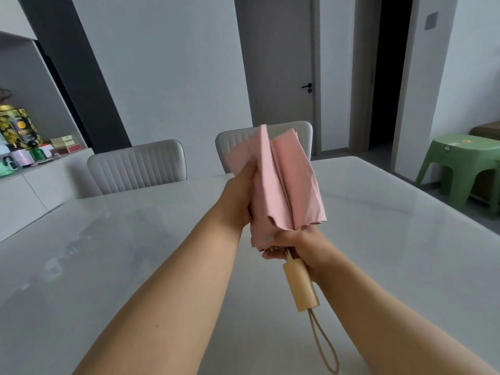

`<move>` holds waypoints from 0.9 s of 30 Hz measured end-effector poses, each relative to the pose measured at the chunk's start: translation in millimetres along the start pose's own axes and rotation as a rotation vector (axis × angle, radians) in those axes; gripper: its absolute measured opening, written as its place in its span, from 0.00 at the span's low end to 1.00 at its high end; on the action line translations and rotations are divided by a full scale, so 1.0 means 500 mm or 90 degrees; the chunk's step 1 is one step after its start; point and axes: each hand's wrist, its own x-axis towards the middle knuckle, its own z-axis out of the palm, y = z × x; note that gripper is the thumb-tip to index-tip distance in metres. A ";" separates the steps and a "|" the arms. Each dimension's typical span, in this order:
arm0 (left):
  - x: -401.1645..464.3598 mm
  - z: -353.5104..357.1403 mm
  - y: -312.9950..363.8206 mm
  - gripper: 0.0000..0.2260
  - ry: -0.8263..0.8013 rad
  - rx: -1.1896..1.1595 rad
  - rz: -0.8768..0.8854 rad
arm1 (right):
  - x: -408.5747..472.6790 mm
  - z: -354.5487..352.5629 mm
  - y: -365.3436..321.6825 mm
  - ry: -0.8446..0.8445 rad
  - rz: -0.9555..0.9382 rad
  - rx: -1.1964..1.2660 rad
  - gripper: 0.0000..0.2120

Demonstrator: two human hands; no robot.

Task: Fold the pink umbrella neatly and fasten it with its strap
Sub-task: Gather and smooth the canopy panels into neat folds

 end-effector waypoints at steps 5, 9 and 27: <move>0.020 -0.012 0.061 0.33 0.204 0.223 0.063 | 0.002 -0.010 -0.001 0.006 -0.002 0.011 0.09; 0.026 -0.011 0.157 0.25 0.247 0.477 0.263 | 0.001 -0.011 0.001 -0.022 -0.012 -0.036 0.11; 0.049 -0.015 0.225 0.19 -0.004 0.202 0.065 | -0.009 -0.005 -0.007 -0.065 0.027 -0.056 0.13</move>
